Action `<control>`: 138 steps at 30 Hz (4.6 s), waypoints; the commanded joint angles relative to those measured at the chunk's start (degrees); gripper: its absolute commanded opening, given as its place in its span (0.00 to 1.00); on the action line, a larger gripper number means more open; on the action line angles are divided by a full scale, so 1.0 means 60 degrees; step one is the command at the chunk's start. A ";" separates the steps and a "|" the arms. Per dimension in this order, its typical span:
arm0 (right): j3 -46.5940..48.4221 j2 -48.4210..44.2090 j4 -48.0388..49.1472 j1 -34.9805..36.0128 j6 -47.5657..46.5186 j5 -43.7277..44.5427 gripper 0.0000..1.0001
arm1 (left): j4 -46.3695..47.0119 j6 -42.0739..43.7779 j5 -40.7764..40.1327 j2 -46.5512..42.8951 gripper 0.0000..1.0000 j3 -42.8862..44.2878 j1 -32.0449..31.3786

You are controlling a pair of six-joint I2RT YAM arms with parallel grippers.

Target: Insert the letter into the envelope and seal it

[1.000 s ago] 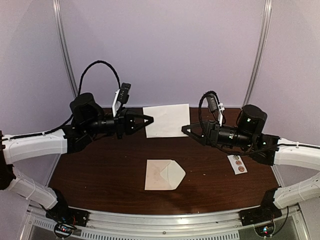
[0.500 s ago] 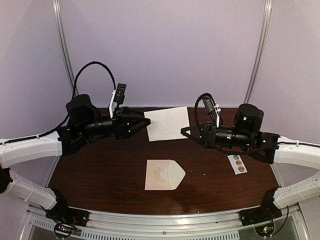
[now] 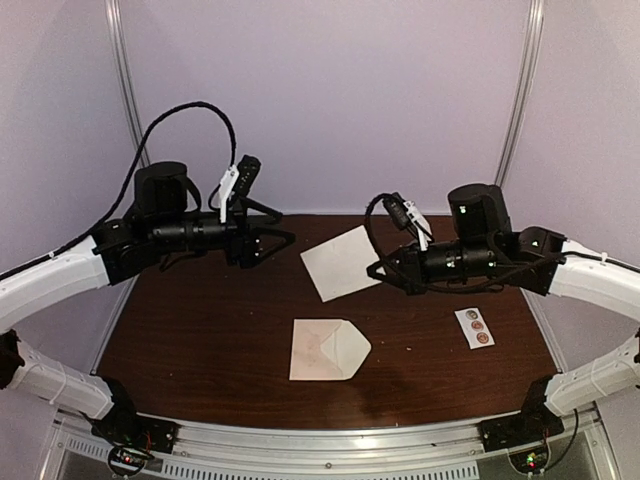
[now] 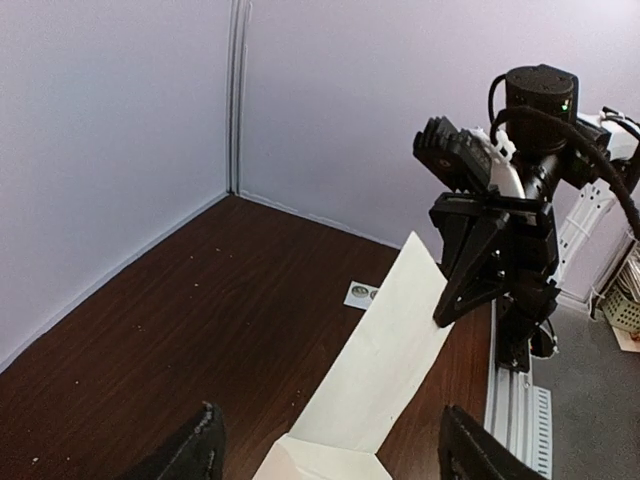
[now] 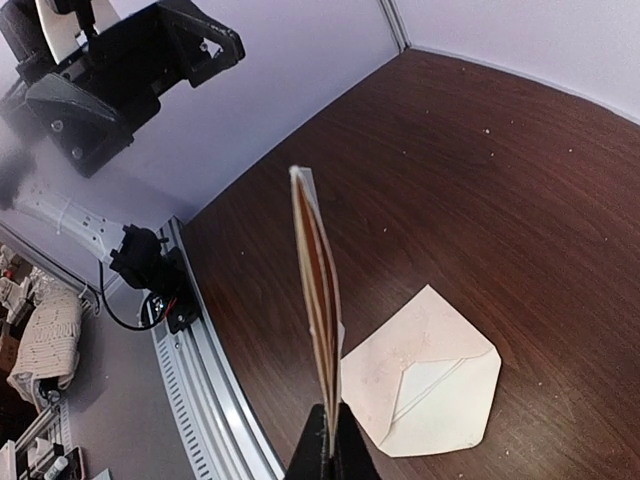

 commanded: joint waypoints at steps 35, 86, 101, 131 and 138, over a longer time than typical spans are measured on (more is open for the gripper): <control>0.0416 0.0418 -0.0537 0.0120 -0.0894 0.0138 0.70 | 0.1048 -0.0577 0.2539 0.1800 0.00 0.0082 -0.1050; -0.2450 0.0958 0.9441 0.0617 0.2994 -0.0854 0.00 | 0.6897 -0.4173 -0.0153 0.0690 0.05 -0.2442 -0.1574; -0.3311 -0.0172 0.6414 0.0355 0.3511 0.1224 0.00 | 0.3577 -0.4434 -0.2753 0.0461 0.45 -0.3088 -0.1501; -0.4700 0.1624 0.5819 -0.0344 0.5953 0.2097 0.00 | 0.4207 -0.7155 -0.1849 0.3358 0.33 -0.4958 -0.0806; -0.4726 0.2159 0.5899 -0.0459 0.6108 0.2027 0.00 | 0.4526 -0.7275 -0.1517 0.3969 0.32 -0.4950 -0.0788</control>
